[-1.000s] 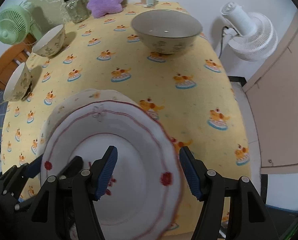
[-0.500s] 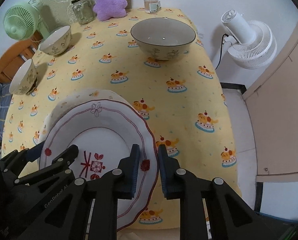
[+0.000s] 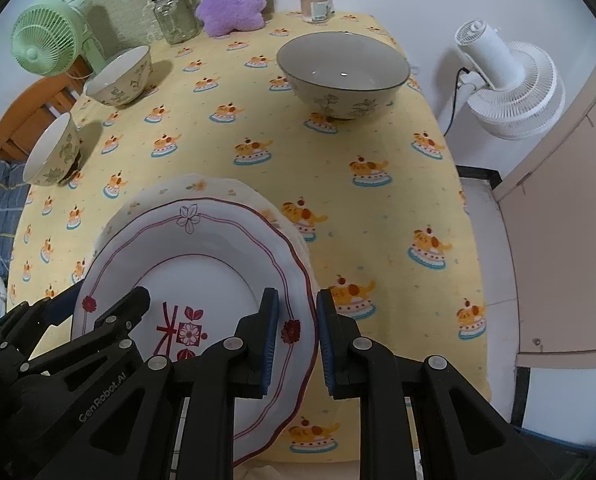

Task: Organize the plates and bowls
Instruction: 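Lower the red-rimmed plate with both grippers onto the orange-flower plates, then open both grippers and withdraw them from the plate stack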

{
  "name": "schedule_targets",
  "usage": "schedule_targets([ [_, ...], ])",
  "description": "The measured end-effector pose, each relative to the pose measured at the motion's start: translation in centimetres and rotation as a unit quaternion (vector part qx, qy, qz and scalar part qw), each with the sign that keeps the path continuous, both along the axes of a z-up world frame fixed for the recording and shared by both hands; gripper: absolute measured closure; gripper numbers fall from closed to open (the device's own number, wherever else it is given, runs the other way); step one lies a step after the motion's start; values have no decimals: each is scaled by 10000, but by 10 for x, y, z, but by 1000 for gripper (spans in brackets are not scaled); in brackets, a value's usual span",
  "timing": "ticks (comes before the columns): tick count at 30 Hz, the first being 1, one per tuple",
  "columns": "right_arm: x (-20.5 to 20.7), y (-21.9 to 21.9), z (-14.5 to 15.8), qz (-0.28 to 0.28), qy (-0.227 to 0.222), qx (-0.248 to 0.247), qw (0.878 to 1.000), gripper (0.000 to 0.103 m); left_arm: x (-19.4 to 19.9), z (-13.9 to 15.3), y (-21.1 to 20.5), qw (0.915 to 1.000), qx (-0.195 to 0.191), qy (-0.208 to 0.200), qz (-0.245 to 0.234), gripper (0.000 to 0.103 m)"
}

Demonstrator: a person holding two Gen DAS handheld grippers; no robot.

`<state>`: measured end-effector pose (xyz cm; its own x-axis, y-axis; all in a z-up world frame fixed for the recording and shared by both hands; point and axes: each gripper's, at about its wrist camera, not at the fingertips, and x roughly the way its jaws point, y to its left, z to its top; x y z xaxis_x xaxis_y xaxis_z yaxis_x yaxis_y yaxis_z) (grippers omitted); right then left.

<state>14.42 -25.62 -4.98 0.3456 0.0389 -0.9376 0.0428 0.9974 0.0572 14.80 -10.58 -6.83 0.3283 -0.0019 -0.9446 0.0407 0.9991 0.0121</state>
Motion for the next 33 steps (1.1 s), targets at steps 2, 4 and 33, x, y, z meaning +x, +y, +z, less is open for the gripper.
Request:
schedule_targets([
  [2,2,4,-1,24,-5,5,10000,81,0,0,2,10000,54,-2,33,43],
  [4,4,7,-1,55,-14,3,10000,81,1,0,4,9999,109,-8,57,43],
  [33,14,25,-15,192,-191,-370,9989,77,2,-9,-6,9984,496,-257,-113,27],
])
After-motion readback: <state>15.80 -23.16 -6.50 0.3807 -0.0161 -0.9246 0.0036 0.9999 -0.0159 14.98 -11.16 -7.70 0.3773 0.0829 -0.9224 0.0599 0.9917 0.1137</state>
